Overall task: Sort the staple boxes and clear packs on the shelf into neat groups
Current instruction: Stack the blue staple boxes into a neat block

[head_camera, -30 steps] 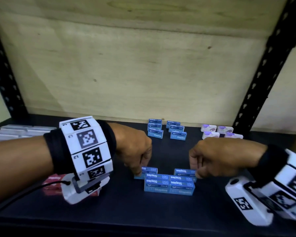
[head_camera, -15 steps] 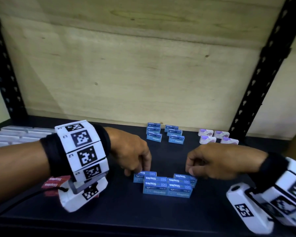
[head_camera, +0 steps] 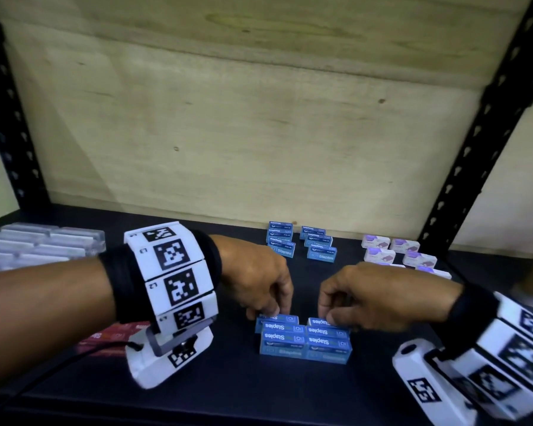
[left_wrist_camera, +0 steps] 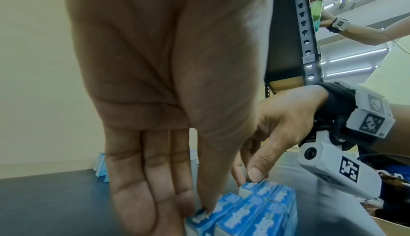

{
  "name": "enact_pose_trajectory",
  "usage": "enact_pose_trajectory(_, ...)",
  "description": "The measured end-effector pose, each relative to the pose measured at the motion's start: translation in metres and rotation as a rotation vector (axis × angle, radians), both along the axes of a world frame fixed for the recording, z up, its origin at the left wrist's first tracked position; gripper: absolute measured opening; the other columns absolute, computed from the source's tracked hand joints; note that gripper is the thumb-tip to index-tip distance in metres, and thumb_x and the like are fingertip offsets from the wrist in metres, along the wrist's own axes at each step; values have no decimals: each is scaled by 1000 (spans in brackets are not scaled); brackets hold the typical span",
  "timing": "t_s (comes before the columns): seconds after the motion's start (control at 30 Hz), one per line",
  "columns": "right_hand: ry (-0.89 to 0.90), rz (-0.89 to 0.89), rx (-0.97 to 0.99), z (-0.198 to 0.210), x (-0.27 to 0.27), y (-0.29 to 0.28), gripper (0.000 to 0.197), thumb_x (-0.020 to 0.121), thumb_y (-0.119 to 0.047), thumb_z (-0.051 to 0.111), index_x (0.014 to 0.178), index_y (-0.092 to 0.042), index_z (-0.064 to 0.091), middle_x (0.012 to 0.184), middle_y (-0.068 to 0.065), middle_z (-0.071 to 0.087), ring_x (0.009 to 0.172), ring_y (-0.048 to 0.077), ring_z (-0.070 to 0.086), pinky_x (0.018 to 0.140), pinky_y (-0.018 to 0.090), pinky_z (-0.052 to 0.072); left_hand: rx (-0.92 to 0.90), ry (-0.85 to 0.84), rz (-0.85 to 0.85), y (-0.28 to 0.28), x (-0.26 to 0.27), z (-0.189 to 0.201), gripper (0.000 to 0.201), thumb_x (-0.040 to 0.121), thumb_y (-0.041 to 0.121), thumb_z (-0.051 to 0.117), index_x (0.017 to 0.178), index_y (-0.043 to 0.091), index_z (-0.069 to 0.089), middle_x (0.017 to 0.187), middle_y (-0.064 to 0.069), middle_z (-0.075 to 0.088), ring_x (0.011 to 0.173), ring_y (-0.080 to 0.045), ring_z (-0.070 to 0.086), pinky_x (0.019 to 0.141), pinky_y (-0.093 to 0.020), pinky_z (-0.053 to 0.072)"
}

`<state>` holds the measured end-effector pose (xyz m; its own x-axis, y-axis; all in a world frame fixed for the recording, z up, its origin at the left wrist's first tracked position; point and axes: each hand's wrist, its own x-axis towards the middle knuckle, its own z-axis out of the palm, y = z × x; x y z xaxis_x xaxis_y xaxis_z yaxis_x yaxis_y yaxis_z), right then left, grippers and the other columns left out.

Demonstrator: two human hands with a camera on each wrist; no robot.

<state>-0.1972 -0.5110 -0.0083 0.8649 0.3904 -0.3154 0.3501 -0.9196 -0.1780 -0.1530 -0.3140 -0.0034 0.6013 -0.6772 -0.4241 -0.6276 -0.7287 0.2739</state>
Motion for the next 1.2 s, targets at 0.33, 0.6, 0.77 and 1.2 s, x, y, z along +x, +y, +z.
enact_pose_trajectory(0.33,-17,30,-37,1,0,7,5,93,-35,60,92,-34,64,82,-13,72,73,0,64,78,28,55,2,-19,-32,-10,-1,-2,20,96,24,57,113,28,66,90,2,75,71,0,62,78,-20,50)
enact_pose_trajectory(0.6,-43,43,-108,3,0,16,7,93,-36,57,89,-36,62,74,-14,64,72,3,60,81,34,55,-8,-24,-40,-12,-2,-3,23,96,19,56,115,26,66,95,2,74,69,-1,64,80,-21,52)
enact_pose_trajectory(0.77,-62,47,-153,4,-1,21,9,94,-37,56,95,-33,64,85,-11,67,81,10,63,81,35,56,-34,-36,-28,-12,-3,-3,23,95,16,57,115,24,66,96,2,74,67,-1,63,69,-15,48)
enact_pose_trajectory(1.2,41,-69,-139,3,14,8,24,93,-52,56,96,-30,64,72,-10,71,67,2,63,81,29,54,-29,-45,53,-6,11,-2,19,95,25,55,108,25,69,84,12,72,79,-1,66,81,-18,48)
